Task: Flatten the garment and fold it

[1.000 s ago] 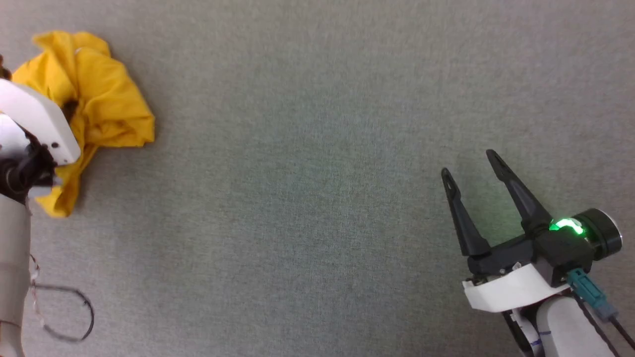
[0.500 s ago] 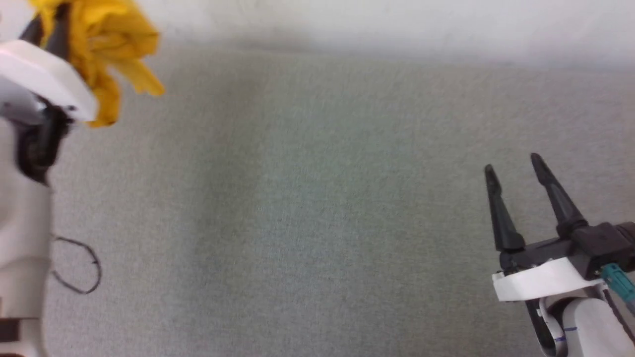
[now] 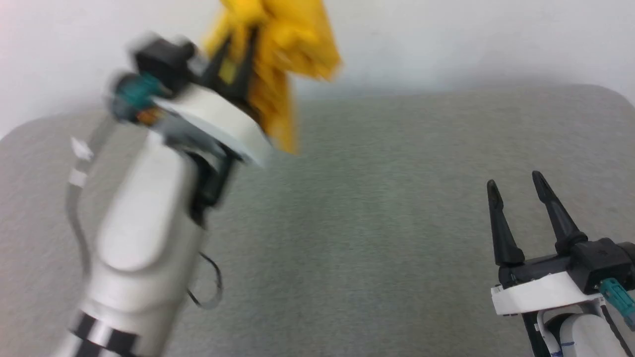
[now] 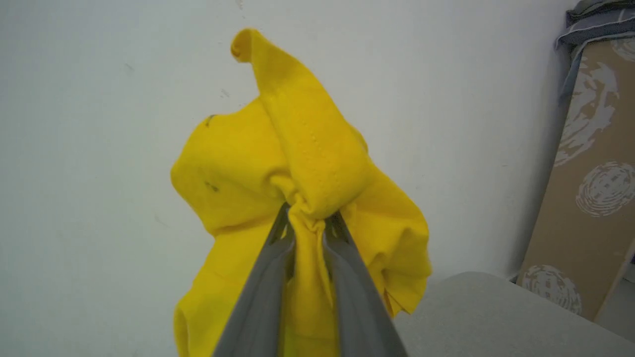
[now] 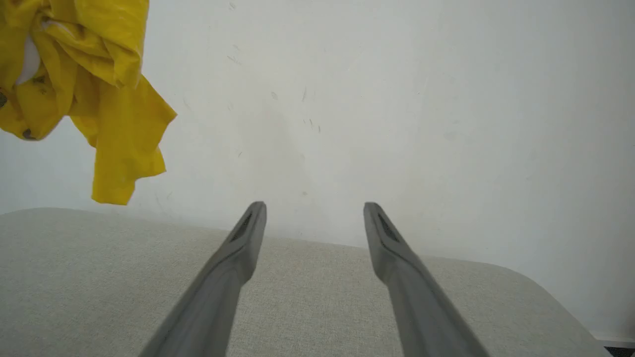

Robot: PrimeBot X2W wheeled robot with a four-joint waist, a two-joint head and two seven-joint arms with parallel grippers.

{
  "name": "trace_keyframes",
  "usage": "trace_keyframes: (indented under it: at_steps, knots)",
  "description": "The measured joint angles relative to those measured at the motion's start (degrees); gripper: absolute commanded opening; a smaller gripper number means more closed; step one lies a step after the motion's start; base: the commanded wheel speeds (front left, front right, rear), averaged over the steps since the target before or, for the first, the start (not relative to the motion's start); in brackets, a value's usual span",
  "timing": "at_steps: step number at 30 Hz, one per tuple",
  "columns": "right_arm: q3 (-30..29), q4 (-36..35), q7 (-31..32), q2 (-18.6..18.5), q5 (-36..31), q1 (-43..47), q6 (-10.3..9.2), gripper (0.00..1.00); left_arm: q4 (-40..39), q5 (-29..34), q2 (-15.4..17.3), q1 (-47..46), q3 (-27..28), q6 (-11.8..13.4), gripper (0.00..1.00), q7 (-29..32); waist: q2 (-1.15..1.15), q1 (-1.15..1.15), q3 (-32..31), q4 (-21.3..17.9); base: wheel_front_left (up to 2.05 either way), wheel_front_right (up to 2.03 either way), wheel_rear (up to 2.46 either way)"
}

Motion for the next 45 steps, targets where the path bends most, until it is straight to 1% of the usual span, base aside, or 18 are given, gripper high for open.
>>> trace_keyframes:
  at_steps: [4,8,13,14,15,17,19,23,24,27,32,36,39,41,45]
  knots:
    - [0.1,-0.3,0.0,0.3,0.0,0.1,0.01,1.0,2.1,0.9,-4.2,4.9,-4.4,0.5,0.0,-2.0,0.0,0.0,-0.4,-3.6,0.0,0.0,0.0]
    - [-0.3,-0.3,0.0,0.6,0.1,0.3,0.01,1.0,7.5,1.6,-7.5,12.0,-10.3,0.3,0.0,-2.7,0.0,0.01,-0.4,-7.1,0.0,0.0,0.0]
    - [0.3,0.9,0.0,0.6,0.2,1.1,0.01,1.0,15.6,3.3,-8.8,18.6,-18.6,-2.5,0.0,-2.2,0.0,0.01,0.3,-10.3,0.0,0.0,0.0]
    - [0.4,1.4,0.0,0.7,0.2,1.3,0.0,1.0,17.2,3.4,-8.8,19.2,-20.3,-3.1,0.42,-1.0,0.0,0.0,0.5,-10.7,0.0,0.0,0.0]
    - [0.4,1.6,0.0,0.8,0.3,1.4,0.01,1.0,18.4,3.4,-8.8,19.7,-21.5,-3.7,1.0,-0.5,0.0,0.01,0.6,-10.9,0.0,0.0,0.0]
    - [0.1,2.1,0.0,0.8,0.5,1.6,0.01,1.0,19.5,3.4,-8.8,19.9,-22.8,-4.1,1.0,-0.7,0.0,0.01,0.8,-10.9,0.0,0.0,0.0]
    - [-0.1,2.6,0.0,0.9,0.6,1.8,0.01,1.0,19.6,3.4,-8.7,19.7,-23.2,-4.1,1.0,-2.4,0.0,0.01,0.7,-10.7,0.0,0.0,0.0]
    - [-0.2,3.3,0.0,1.0,0.7,2.7,0.01,1.0,18.7,3.0,-8.4,19.4,-21.6,-4.0,1.0,-6.2,0.0,0.01,-0.4,-9.7,0.0,0.0,0.0]
    - [-0.2,3.4,0.0,1.0,0.7,3.0,0.01,1.0,18.0,2.8,-8.2,19.3,-20.9,-3.5,1.0,-7.0,0.0,0.01,-0.9,-9.4,0.0,0.0,0.0]
    - [-0.4,3.6,0.0,1.1,0.8,3.8,0.01,1.0,14.8,0.6,-7.4,19.3,-17.1,-1.3,1.0,-9.5,0.0,0.01,-2.5,-8.1,0.0,0.0,0.0]
    - [-1.7,3.1,0.0,1.1,1.6,5.2,0.01,1.0,7.2,-0.8,-2.7,20.4,-9.4,4.4,1.0,-12.3,0.0,0.01,-4.8,-5.3,0.0,0.0,0.0]
    - [-2.2,1.6,0.0,1.1,2.9,6.4,0.0,1.0,0.6,-0.9,0.7,25.4,-5.1,8.1,1.0,-13.1,0.0,0.0,-6.3,-2.9,0.0,0.0,0.0]
    - [-2.3,1.3,0.0,1.1,3.6,7.4,0.01,1.0,-3.3,-1.0,2.1,30.5,-2.4,9.9,1.0,-13.5,0.0,0.0,-7.3,-1.4,0.0,0.0,0.0]
    - [-2.2,1.3,0.0,1.1,4.0,8.0,0.0,1.0,-4.8,-0.1,3.4,33.7,-1.9,10.6,1.0,-13.5,0.0,0.0,-7.8,-0.5,0.0,0.0,0.0]
    - [-1.7,1.3,0.0,1.1,4.8,8.5,0.0,1.0,-7.3,0.9,4.0,39.1,-0.7,12.2,1.0,-13.5,0.0,0.0,-8.7,0.9,0.0,0.0,0.0]
